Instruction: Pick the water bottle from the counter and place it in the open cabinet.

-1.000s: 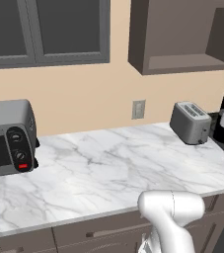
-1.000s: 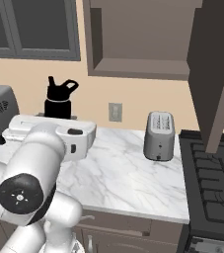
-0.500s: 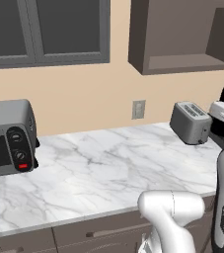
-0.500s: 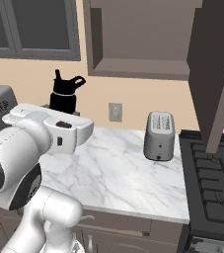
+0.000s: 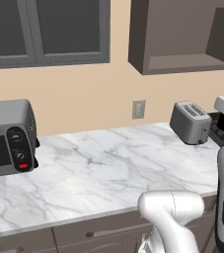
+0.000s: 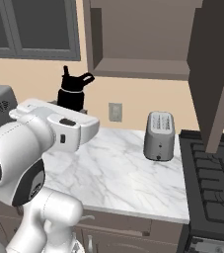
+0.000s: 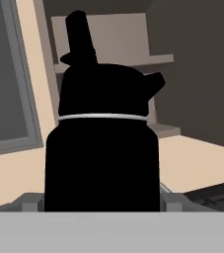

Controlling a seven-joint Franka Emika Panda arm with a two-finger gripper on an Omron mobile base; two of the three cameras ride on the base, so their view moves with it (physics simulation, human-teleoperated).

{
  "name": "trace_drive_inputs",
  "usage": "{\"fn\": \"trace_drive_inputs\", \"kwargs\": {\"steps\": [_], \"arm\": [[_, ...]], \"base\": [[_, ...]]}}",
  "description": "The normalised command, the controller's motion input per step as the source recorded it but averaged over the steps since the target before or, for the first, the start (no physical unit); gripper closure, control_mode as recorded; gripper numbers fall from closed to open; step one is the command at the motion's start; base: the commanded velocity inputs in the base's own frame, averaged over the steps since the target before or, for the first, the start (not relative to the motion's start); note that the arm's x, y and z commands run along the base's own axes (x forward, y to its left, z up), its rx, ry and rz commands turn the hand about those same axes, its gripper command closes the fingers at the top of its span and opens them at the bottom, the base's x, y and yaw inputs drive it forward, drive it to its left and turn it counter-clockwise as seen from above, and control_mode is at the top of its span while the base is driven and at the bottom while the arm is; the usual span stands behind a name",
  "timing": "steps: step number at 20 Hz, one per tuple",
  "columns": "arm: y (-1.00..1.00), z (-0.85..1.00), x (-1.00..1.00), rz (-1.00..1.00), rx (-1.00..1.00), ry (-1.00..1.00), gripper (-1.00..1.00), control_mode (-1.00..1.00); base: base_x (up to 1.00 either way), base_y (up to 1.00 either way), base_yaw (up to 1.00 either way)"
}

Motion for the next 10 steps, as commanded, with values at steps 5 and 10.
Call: {"fn": "trace_drive_inputs", "kwargs": {"steps": [5,10], "arm": [[-0.07,0.12,0.00,-0.02,0.00,0.00,1.00,-1.00],[-0.02,0.12,0.00,-0.01,0.00,0.00,1.00,-1.00]], "base": [[0.00,0.00,0.00],[0.00,0.00,0.00]]}}
